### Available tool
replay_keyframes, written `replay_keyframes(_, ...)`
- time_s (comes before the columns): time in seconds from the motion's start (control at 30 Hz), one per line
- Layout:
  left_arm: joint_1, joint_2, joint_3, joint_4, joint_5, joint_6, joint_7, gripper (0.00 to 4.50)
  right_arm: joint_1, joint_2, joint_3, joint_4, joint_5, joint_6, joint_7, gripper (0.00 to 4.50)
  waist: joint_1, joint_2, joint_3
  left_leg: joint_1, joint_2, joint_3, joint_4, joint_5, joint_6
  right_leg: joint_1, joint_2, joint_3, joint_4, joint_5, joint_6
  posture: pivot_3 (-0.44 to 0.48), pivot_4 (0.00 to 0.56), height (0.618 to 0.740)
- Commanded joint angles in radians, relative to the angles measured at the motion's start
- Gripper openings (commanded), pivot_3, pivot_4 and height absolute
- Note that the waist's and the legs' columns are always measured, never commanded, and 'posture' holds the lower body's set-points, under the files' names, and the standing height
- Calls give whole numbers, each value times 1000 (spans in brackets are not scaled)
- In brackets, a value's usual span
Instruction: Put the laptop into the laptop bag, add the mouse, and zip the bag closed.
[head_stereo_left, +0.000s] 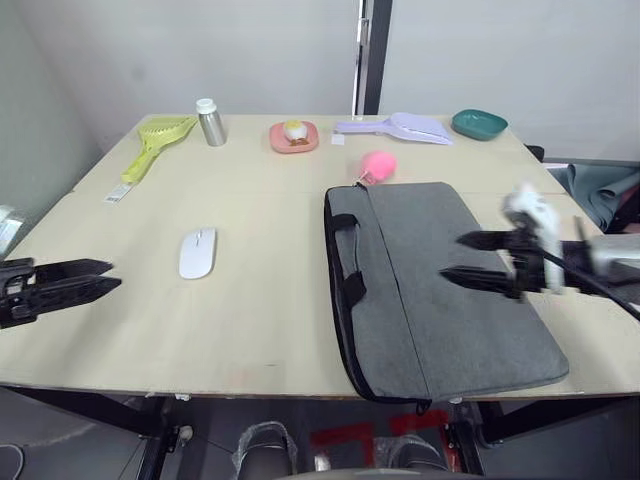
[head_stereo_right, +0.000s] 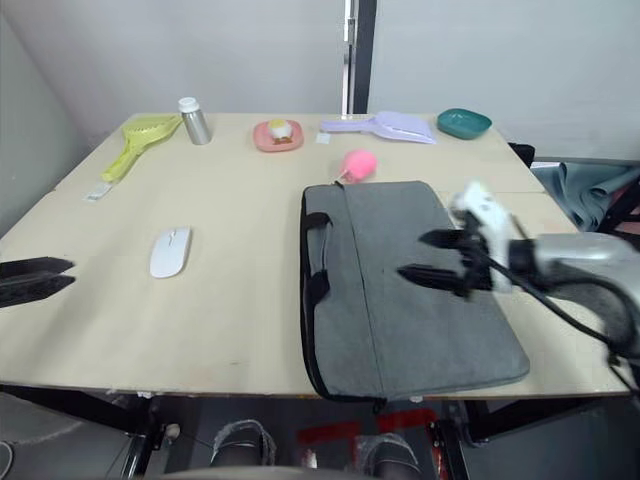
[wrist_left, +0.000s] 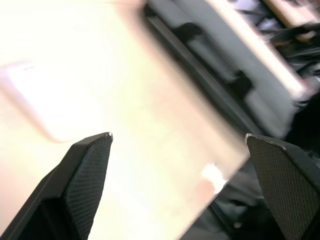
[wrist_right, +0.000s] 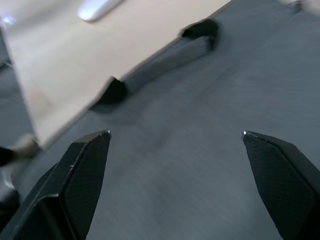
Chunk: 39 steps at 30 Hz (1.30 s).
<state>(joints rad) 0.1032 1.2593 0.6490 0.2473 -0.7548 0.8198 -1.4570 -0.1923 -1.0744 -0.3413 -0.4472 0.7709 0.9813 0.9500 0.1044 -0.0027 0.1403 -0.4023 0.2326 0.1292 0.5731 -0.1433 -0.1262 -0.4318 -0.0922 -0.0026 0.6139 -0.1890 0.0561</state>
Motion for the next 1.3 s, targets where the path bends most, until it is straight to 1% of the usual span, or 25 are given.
replay_keyframes(0.03, -5, 39, 47, 108, 78, -61, 5, 4500, 102, -47, -156, 14, -75, -130, 100, 4479, -1, 0, 0, 1, 0, 1, 0, 0, 0, 0, 0, 0, 1, 0, 0, 0, 150, 740)
replay_keyframes(0.1, -12, 49, 41, 158, 112, -93, 5, 4500, 146, -55, -212, 41, -99, -170, 125, 4479, -5, 0, 0, 3, 0, 3, 1, 0, 1, 0, 0, 2, 3, 0, 0, 0, 150, 740)
replay_keyframes(0.2, -27, 96, 47, 317, 199, -229, -10, 4500, 271, -35, -397, 140, -201, -286, 175, 4479, -6, -1, 0, 5, 0, 3, 3, 0, 2, 1, 0, 4, 5, 0, 0, 0, 150, 740)
replay_keyframes(0.23, -44, 110, 47, 359, 210, -251, -14, 4500, 302, -24, -443, 171, -225, -319, 181, 4479, -5, -2, -1, 4, 0, 3, 3, 0, 3, 1, 0, 4, 5, 0, 0, 0, 150, 740)
replay_keyframes(0.3, -79, 125, 41, 400, 213, -269, -30, 4500, 339, -9, -490, 217, -245, -362, 191, 4479, -2, -3, -2, 4, 0, 4, 3, 0, 3, 1, 0, 4, 5, 0, 0, 0, 150, 740)
replay_keyframes(0.4, -97, 123, 30, 408, 223, -305, -73, 4500, 368, 7, -505, 249, -258, -396, 197, 4479, -3, -2, -2, 5, 0, 4, 3, 0, 3, 1, -1, 4, 5, 0, -1, 0, 150, 740)
replay_keyframes(0.5, -133, 106, 10, 396, 218, -291, -64, 4500, 384, 20, -497, 241, -263, -411, 196, 4479, -5, -2, -2, 6, 0, 4, 3, 0, 3, 1, -1, 4, 6, 0, -1, 0, 150, 740)
replay_keyframes(0.53, -142, 95, 8, 384, 210, -288, -66, 4500, 384, 25, -492, 233, -260, -412, 191, 4479, -6, -2, -2, 6, 0, 4, 3, 0, 3, 1, -1, 4, 6, 0, -1, 0, 150, 740)
replay_keyframes(0.63, -195, 28, -26, 304, 195, -272, -8, 4500, 353, 45, -438, 156, -216, -401, 178, 4479, -7, -1, -2, 7, 0, 5, 3, 0, 3, 1, -1, 5, 8, 0, -1, 0, 150, 740)
replay_keyframes(0.7, -222, -32, -61, 221, 194, -247, 62, 4500, 256, 74, -381, 64, -98, -351, 130, 4479, -10, 0, -2, 9, 0, 5, 3, 0, 3, 2, -1, 5, 9, 0, -2, 0, 150, 740)
replay_keyframes(0.77, -248, -119, -107, 131, 209, -236, 171, 4500, 145, 103, -264, -35, -18, -304, 64, 4479, -15, 1, -1, 15, 0, 7, 3, 0, 3, 4, -1, 7, 11, 0, -2, 0, 150, 740)
replay_keyframes(0.83, -283, -193, -145, 69, 231, -212, 295, 4500, 51, 116, -140, -89, -22, -281, 4, 4479, -14, 1, -1, 20, 0, 8, 3, 0, 3, 7, 0, 10, 15, 0, -2, 0, 150, 740)
replay_keyframes(0.87, -294, -212, -154, 53, 236, -202, 332, 4500, 21, 120, -105, -98, -24, -272, -18, 4479, -13, 0, -2, 20, 0, 8, 3, 0, 3, 6, 0, 9, 16, 0, -2, 0, 150, 740)
replay_keyframes(0.9, -323, -245, -174, 30, 252, -178, 412, 4500, -31, 129, -51, -108, -24, -260, -44, 4479, -12, -1, -2, 19, 1, 7, 4, 0, 3, 6, 0, 9, 16, 0, -2, 0, 150, 740)
replay_keyframes(0.93, -341, -266, -187, 14, 261, -162, 467, 4500, -65, 135, -17, -113, -20, -252, -62, 4479, -12, -1, -3, 19, 1, 7, 4, 0, 3, 6, 0, 8, 16, 0, -2, 0, 150, 740)
replay_keyframes(1.03, -411, -367, -216, -65, 274, -44, 681, 4500, -197, 170, 102, -117, -27, -223, -116, 4479, -8, -1, -2, 17, 0, 6, 10, 0, 3, 8, 0, 8, 18, 0, -3, 0, 150, 740)
replay_keyframes(1.1, -414, -442, -234, -160, 298, 23, 827, 4500, -266, 194, 159, -131, -15, -214, -126, 4479, -8, -1, -3, 16, 0, 6, 12, 0, 3, 8, -1, 8, 18, 0, -3, 0, 150, 740)
replay_keyframes(1.13, -407, -481, -240, -215, 298, 53, 879, 4500, -284, 199, 177, -140, -12, -216, -121, 4479, -9, -1, -3, 16, 0, 6, 12, 0, 3, 9, -1, 8, 17, 0, -3, 0, 150, 740)
replay_keyframes(1.23, -424, -591, -228, -329, 264, 151, 1000, 4500, -310, 207, 209, -153, -8, -215, -119, 4479, -9, -2, -3, 13, 0, 4, 12, 0, 3, 9, -1, 6, 15, 0, -3, 0, 150, 740)
replay_keyframes(1.3, -430, -638, -239, -387, 286, 194, 1079, 4500, -318, 213, 221, -159, 0, -217, -116, 4479, -9, -2, -3, 11, 0, 2, 12, 0, 3, 8, 0, 4, 15, 0, -3, 0, 150, 740)
